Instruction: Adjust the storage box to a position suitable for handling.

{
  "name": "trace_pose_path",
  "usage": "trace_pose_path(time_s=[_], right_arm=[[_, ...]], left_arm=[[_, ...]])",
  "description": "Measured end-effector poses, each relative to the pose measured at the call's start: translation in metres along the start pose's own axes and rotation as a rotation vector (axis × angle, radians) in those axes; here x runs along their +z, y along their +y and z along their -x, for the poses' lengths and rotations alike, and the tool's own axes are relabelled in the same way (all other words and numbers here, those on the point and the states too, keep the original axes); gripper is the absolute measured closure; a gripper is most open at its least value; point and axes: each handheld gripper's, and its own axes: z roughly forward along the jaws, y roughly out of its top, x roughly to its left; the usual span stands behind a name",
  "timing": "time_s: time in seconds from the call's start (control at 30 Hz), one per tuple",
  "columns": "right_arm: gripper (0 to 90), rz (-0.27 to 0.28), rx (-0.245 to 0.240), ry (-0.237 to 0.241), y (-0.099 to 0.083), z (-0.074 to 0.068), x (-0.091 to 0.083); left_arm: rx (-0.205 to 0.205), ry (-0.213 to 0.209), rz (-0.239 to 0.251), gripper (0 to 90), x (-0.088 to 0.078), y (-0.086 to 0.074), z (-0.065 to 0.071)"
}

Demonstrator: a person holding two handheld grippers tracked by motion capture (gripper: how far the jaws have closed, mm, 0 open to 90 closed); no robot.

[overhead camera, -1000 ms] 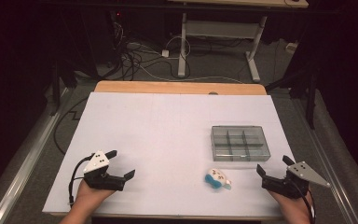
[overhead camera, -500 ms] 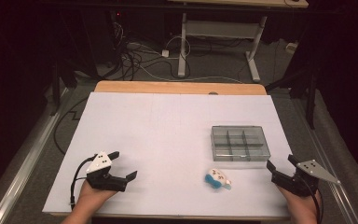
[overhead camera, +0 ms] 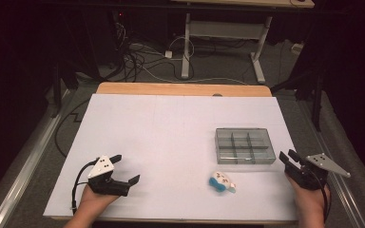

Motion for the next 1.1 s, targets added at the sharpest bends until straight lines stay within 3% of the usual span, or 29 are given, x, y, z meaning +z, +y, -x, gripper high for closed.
trace_pose_path(time_s=[0.07, 0.23, 0.5, 0.7, 0.9, 1.1], right_arm=[[76.8, -0.014, -0.004, 0.007, 0.003, 0.003, 0.008], [90.0, -0.032, -0.025, 0.017, 0.008, 0.003, 0.023], [90.0, -0.046, -0.034, 0.015, 0.014, 0.009, 0.044], [90.0, -0.111, 0.003, 0.039, 0.013, 0.02, 0.067], [90.0, -0.157, 0.006, 0.065, 0.013, 0.021, 0.076], [90.0, -0.17, -0.014, 0.088, 0.014, 0.018, 0.079]], left_arm=[[0.002, 0.001, -0.001, 0.0, 0.0, 0.0, 0.0], [0.003, 0.002, 0.003, 0.0, 0.0, 0.0, 0.001], [0.003, 0.006, 0.008, 0.0, 0.0, -0.001, 0.001], [-0.003, 0.011, 0.014, 0.0, -0.001, -0.001, 0.001], [-0.001, 0.016, 0.013, 0.0, -0.001, -0.001, 0.001], [-0.007, 0.015, 0.015, 0.0, -0.001, -0.001, 0.001]])
